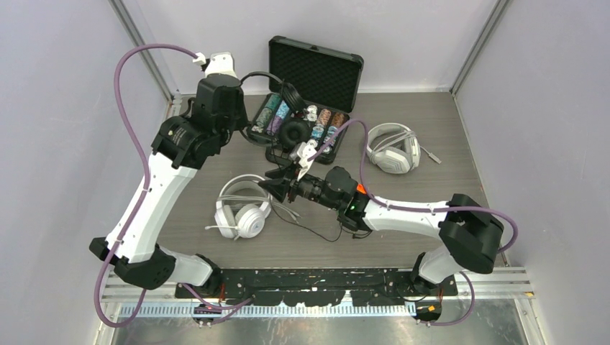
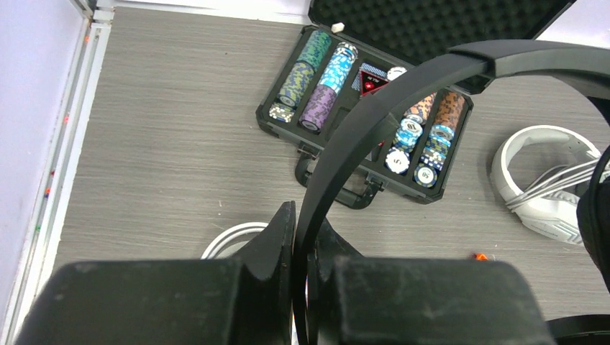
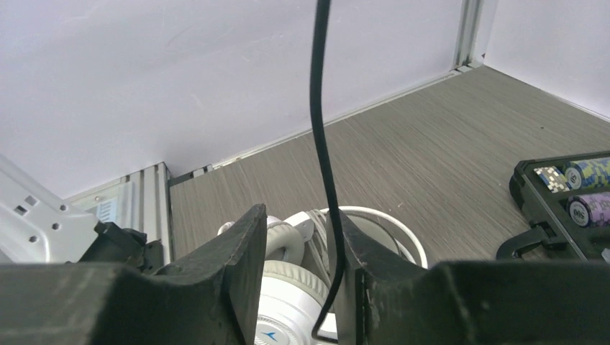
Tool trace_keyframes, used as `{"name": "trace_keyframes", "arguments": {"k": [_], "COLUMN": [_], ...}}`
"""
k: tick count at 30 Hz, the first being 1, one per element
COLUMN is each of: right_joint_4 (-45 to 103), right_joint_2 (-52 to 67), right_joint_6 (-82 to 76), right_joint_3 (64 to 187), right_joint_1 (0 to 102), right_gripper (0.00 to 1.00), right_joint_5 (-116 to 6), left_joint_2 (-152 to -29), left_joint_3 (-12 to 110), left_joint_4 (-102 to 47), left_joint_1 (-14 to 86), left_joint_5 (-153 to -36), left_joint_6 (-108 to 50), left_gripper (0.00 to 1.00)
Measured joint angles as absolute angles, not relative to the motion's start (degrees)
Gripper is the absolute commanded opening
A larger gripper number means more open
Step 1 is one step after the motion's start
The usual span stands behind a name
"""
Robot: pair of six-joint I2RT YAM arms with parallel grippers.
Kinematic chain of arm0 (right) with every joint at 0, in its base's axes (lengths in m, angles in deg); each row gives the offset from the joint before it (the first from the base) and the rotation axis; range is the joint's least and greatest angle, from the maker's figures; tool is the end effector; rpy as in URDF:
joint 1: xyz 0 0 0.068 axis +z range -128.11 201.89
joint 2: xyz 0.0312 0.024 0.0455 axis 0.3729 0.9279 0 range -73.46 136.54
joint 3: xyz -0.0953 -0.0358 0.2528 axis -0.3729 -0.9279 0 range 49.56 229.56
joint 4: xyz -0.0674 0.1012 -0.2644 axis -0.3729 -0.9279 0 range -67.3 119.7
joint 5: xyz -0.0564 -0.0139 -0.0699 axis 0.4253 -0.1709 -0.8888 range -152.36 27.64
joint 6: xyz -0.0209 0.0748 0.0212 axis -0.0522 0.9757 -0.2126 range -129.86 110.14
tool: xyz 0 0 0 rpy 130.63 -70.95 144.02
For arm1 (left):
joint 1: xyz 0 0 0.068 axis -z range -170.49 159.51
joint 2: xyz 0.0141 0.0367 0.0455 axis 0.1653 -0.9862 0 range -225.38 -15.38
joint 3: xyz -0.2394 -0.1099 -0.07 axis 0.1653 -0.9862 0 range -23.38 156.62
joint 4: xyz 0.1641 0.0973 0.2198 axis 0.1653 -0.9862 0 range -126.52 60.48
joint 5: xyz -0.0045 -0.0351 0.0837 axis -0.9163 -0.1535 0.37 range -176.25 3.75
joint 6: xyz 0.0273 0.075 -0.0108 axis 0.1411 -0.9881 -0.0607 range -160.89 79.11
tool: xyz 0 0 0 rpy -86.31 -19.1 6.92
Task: Wrap the headphones
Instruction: Wrap the headphones cable around the headphones.
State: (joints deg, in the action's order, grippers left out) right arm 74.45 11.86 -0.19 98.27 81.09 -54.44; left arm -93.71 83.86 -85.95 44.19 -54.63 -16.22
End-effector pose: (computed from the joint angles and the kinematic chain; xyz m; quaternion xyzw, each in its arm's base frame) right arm 0.1954 0.3463 0.2799 -0.3211 0.5717 0.4635 0.5960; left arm 0.2655 -0.1393 0.4963 -0.0691 0.8318 -0.0447 0.5489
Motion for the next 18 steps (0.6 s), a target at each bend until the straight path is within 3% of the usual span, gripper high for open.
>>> {"name": "trace_keyframes", "arguments": {"k": [9, 11, 16, 18], "right_joint_4": [86.0, 87.4, 89.8, 90.9], "right_joint_2": [15.4, 16.2, 16.6, 16.6], "right_joint_6": [-1.4, -1.9, -2.7, -2.8], "right_joint_3": [94.1, 93.5, 91.6, 91.2], "right_joint_1": [81.3, 81.3, 81.3, 81.3], "right_gripper": [0.48, 0.41, 0.04, 0.01], "right_joint_5": [-57.6, -57.9, -58.5, -58.9], "left_joint_2": [-93.6, -93.3, -93.0, -93.0], "left_joint_3": [84.6, 84.6, 85.3, 85.7], "left_joint_4": [-86.4, -86.4, -87.0, -87.2], "left_joint_1": [44.2, 44.2, 44.2, 44.2], "left_joint_5": [-58.2, -59.0, -60.2, -60.8], "left_joint_6": [-14.2, -14.0, -13.8, -13.8], "left_gripper": [0.0, 0.0, 0.0, 0.0]}}
